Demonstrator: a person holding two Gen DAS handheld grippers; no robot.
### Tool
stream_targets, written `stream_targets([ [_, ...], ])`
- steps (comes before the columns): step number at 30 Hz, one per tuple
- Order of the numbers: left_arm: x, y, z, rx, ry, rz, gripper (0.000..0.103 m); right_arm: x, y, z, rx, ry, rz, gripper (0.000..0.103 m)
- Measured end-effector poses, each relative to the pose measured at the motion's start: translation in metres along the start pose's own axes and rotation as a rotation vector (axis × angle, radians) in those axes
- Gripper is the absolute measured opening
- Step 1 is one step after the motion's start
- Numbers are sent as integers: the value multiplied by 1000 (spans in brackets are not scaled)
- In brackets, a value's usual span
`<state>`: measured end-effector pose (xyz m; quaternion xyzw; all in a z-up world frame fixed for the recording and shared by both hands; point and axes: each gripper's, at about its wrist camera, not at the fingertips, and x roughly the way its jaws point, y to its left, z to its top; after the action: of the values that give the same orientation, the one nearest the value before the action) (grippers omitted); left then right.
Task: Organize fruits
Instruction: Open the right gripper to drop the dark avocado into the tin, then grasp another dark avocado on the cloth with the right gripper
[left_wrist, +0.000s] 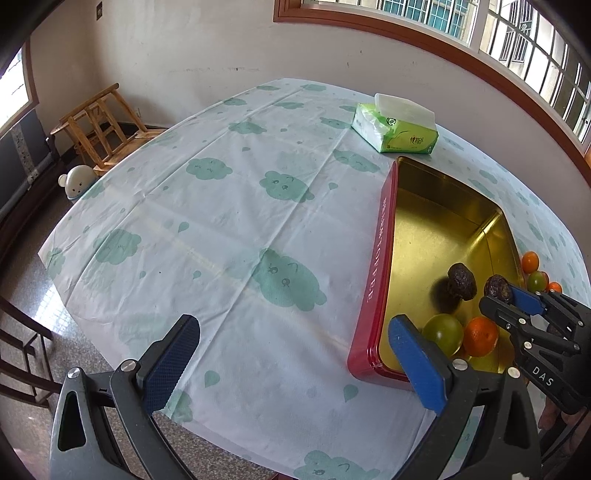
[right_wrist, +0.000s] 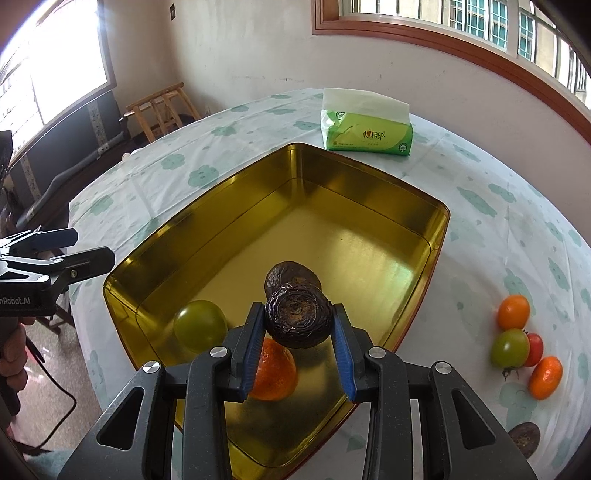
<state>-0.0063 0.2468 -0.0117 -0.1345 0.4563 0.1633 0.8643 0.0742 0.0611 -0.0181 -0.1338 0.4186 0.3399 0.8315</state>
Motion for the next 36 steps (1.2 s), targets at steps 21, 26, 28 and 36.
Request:
stream_targets([
  [21,-6,-11,-4,21,-1,-17,101,-10,-1,-3,25,-25,11,39],
  [26,-13,-21,-3,37,-13,-27,101,-35,-9,-4,48,-84,17,39],
  [28,-16,-28,-3,51,-18,-38,101,-50,-16,-9,60,-110,-2,39],
  [36,-24,-73,-7,151,-31,-103,101,-89,-83,-54,165,-120,-154,45],
])
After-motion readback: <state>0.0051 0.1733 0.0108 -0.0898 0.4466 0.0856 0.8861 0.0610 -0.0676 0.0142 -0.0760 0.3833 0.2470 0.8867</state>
